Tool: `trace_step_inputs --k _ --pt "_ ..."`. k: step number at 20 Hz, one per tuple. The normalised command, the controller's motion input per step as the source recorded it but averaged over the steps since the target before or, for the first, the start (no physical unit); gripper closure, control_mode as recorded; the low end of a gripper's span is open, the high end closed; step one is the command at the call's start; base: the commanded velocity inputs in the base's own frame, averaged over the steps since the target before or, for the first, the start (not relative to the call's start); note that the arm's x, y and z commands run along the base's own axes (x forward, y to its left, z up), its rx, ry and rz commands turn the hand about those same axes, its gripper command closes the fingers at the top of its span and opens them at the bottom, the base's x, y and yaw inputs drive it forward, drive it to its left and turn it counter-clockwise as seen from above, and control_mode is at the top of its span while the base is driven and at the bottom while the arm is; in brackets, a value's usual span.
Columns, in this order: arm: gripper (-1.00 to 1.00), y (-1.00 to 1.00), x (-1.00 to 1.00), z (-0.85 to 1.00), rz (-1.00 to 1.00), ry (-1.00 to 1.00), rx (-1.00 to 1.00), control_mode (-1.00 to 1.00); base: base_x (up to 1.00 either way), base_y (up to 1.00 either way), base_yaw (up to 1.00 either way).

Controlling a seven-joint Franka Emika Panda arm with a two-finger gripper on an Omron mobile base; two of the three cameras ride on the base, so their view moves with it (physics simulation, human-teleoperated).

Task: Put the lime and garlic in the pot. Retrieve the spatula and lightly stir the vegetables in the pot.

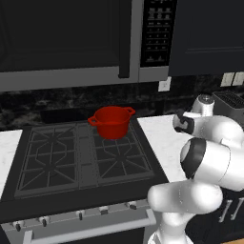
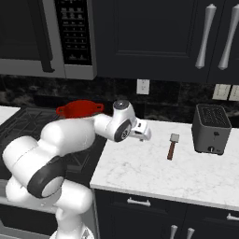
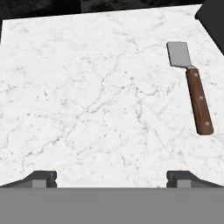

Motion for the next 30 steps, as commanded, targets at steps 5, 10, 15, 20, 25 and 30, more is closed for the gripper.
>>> trace_step_inputs --k 5,10,15,20,25,30 --pt "-1.00 -1.00 0.28 -0.30 -0.31 0.18 0.00 -1.00 0.00 0.00 0.00" --pt "-1.00 -1.00 0.01 -0.47 -0.20 0.02 0.01 -1.00 0.00 0.00 0.00" --pt "-1.00 -0.70 -0.01 -0.24 -0.05 -0.01 0.03 -1.00 0.00 0.00 0.00" --pt "-1.00 -0.12 0.01 -0.29 -0.01 0.05 0.10 -1.00 0.00 0.00 0.00" --pt "-1.00 -0.11 0.20 -0.52 0.04 0.00 0.05 -1.00 0.00 0.00 0.00" --pt "-1.00 -0.07 0.14 -0.45 0.13 -0.01 0.00 -1.00 0.00 0.00 0.00"
